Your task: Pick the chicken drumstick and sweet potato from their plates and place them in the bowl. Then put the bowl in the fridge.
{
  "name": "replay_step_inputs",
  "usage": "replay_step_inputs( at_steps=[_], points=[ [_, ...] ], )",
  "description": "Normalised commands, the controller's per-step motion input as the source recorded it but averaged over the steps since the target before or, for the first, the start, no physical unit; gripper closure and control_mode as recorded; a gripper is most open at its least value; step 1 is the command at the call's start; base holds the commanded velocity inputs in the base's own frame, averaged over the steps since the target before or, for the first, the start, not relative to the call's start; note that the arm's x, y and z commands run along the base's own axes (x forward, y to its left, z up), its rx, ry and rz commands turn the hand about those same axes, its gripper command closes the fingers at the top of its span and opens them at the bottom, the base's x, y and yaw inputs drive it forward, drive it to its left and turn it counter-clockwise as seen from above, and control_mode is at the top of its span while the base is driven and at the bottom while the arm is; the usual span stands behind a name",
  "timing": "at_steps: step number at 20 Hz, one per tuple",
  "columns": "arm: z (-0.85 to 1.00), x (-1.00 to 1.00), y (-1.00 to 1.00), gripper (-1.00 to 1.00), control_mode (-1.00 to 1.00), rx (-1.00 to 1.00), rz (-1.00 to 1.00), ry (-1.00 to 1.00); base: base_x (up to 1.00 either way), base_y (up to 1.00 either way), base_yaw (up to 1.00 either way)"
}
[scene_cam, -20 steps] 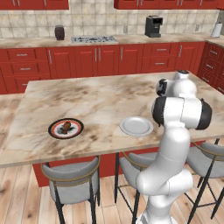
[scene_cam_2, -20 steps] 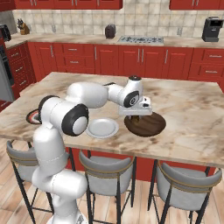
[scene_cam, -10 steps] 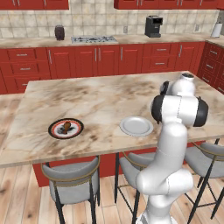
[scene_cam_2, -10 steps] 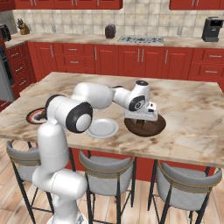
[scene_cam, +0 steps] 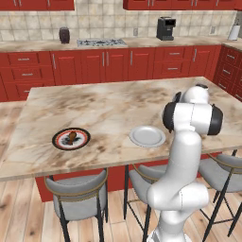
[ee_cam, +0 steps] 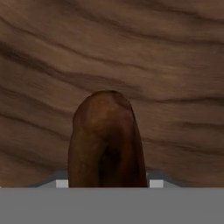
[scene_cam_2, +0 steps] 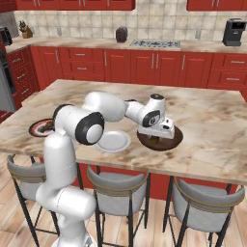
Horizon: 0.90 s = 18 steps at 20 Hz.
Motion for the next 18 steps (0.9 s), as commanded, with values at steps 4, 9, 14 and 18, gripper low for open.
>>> replay_step_inputs(
  at_steps=[4, 9, 14, 18],
  points=[
    [-0.16, 0.00, 0.00, -1.00, -1.00, 0.00, -0.05, 0.00, 0.00, 0.00, 0.00],
    [-0.13, 0.00, 0.00, -1.00, -1.00, 0.00, -0.05, 0.00, 0.00, 0.00, 0.00],
    [0.10, 0.00, 0.00, -1.00, -1.00, 0.01, 0.00, 0.00, 0.00, 0.00, 0.00],
    [0.33, -0.01, 0.00, -1.00, -1.00, 0.01, 0.00, 0.00, 0.00, 0.00, 0.00]
  ],
)
